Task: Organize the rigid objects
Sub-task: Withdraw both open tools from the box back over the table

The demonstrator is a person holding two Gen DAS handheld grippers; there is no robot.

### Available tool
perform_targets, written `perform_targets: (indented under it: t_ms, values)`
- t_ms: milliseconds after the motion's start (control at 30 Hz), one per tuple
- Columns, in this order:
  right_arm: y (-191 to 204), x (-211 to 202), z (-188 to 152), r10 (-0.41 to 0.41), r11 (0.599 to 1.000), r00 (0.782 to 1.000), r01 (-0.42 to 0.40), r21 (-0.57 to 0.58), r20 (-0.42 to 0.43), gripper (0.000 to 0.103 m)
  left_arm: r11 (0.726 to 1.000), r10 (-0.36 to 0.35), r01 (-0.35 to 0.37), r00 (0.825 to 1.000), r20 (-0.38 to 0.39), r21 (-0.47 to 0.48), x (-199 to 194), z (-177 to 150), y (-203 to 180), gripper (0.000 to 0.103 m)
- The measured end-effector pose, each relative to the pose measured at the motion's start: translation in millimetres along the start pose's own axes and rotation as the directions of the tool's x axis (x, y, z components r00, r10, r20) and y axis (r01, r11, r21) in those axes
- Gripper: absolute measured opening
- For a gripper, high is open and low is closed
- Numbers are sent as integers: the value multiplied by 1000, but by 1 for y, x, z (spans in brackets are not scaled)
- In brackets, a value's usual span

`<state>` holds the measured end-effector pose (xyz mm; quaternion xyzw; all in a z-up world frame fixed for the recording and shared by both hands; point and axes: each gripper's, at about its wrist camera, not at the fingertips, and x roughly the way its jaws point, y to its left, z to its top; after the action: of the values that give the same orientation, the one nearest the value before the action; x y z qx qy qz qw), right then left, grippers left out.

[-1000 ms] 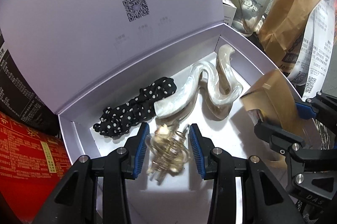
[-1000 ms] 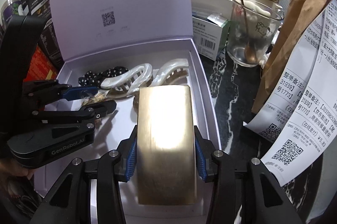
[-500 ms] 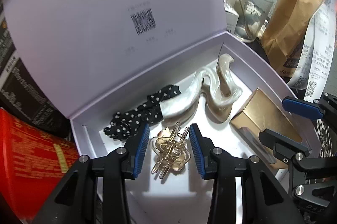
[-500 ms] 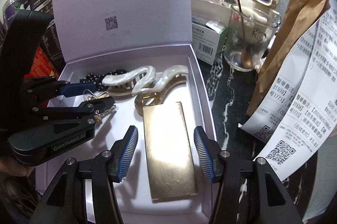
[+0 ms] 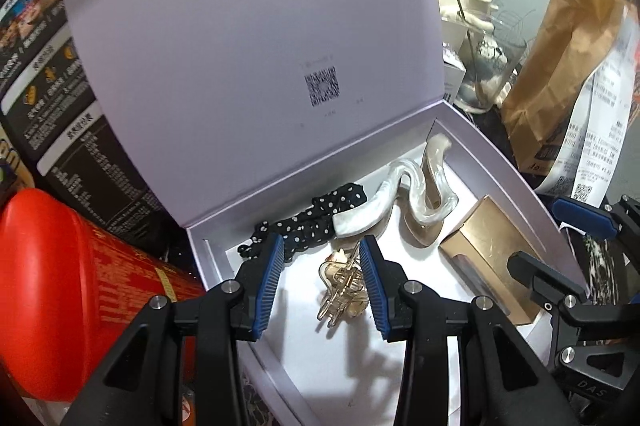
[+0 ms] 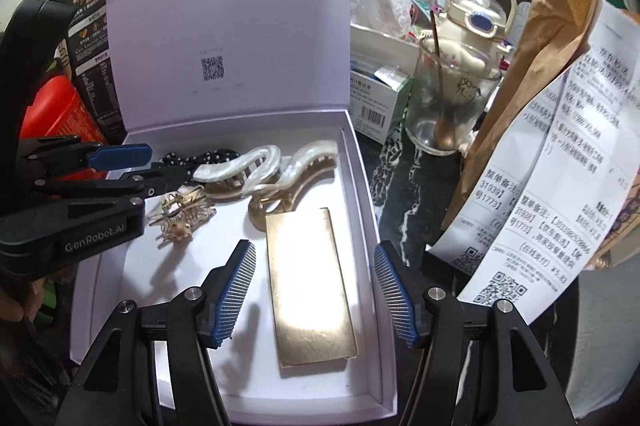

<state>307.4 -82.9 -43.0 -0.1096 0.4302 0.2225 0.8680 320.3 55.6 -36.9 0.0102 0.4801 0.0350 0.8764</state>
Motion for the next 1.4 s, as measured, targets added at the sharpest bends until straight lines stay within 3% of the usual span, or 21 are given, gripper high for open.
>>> perform_targets:
  t_ms: [300,833,1000,1067,1133,1200,1400]
  values:
    - [-3,-23,2,-20,1000,999,19,14,40,63,1000,-31,31,998,47,-2,-29,-3,9,39]
    - [1,-82,-2,-60,998,989,58,17,132,67,1000,-27,25,986,164,18,-94,-8,6,39]
    - [6,-104,-4,-74,997,982,73,8,175,75,1000,-25,21,983,180,21,-113,-13,3,40]
    - [7,-112,-5,-81,997,979,81,7,189,75,1000,-26,23,980,196,17,-122,-15,3,47]
    - [9,-120,-7,-89,996,975,90,4,203,77,999,-37,33,975,221,18,-132,-18,2,73]
    - [11,-127,-10,-98,995,972,100,0,215,79,999,-49,46,969,241,21,-141,-20,2,82]
    - [14,-149,-17,-115,993,961,119,-2,251,80,999,-42,36,958,284,27,-169,-29,0,82]
